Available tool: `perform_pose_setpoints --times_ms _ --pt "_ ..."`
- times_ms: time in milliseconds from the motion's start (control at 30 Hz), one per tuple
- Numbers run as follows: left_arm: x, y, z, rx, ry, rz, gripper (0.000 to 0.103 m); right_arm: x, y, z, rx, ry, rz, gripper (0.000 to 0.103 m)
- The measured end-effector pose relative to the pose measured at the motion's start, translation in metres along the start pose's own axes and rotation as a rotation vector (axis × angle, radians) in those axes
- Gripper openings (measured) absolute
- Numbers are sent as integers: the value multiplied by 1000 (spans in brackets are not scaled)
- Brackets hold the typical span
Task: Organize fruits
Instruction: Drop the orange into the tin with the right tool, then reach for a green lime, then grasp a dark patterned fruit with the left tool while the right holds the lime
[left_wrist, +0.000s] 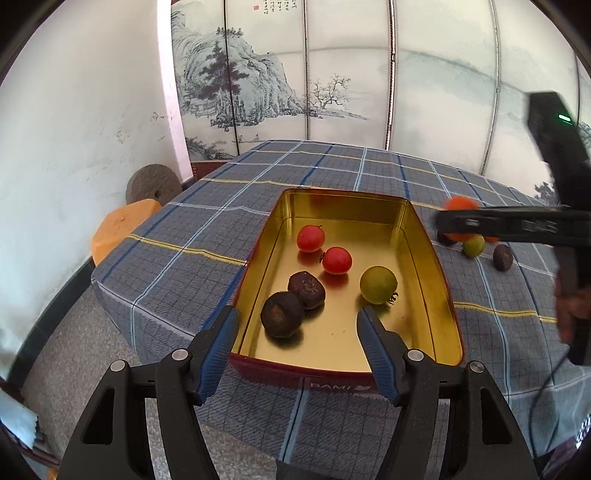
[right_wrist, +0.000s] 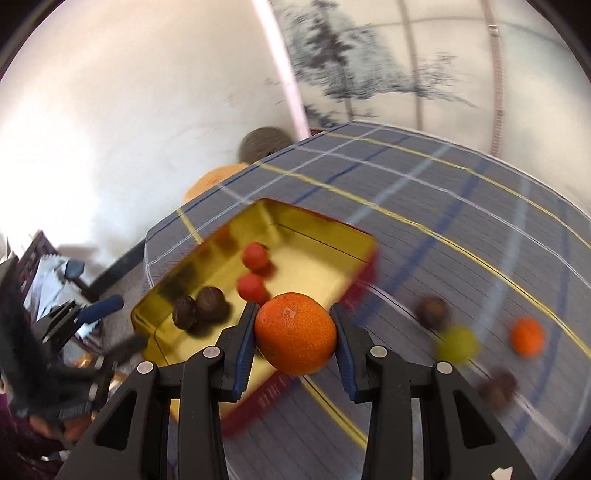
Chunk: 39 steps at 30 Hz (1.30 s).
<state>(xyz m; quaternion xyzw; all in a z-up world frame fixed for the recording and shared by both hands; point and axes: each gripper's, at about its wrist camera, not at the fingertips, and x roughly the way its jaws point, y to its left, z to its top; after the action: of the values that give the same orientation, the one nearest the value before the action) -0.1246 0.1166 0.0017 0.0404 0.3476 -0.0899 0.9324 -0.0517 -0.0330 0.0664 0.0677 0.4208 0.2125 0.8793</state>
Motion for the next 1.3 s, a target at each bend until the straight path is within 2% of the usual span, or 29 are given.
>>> perform_pose_setpoints --times_ms 167,233,333,433,567,667,833,967,1000,1033,1067,1167,1200,1300 --pt "-4 2 0 5 -14 -6 69 47 16 21 -17 52 19 39" --pt "-4 3 0 4 -10 -14 69 51 17 27 0 39 39 46" --pt "-1 2 0 13 -4 -20 69 30 8 31 29 -53 42 58" --pt "-2 3 0 14 -8 -25 69 4 -14 29 9 -67 -50 59" --pt "0 3 1 1 -8 -43 69 -17 -55 4 -67 30 -215 59" --pt "3 -2 3 3 1 -73 69 -21 -79 -14 -80 103 -283 59" --pt "2 -19 4 62 5 -79 69 -13 -88 -20 -94 116 -289 59" --pt "-2 -28 5 100 -7 -74 70 14 -86 -21 -142 168 -311 59" --pt "-2 -30 7 106 -9 -73 70 22 -87 -22 -150 189 -309 54" --pt "-3 -32 7 112 -10 -72 70 28 -89 -24 -149 207 -307 40" --pt "-3 -35 8 123 -9 -70 70 33 -91 -25 -147 228 -328 34" --pt "-7 -46 13 155 -16 -66 70 18 -89 -26 -119 186 -291 31" --pt "-9 -50 14 167 -23 -70 70 3 -86 -28 -117 140 -306 31" --pt "-18 -67 16 227 -50 -96 70 -50 -92 -44 -38 12 -275 31"
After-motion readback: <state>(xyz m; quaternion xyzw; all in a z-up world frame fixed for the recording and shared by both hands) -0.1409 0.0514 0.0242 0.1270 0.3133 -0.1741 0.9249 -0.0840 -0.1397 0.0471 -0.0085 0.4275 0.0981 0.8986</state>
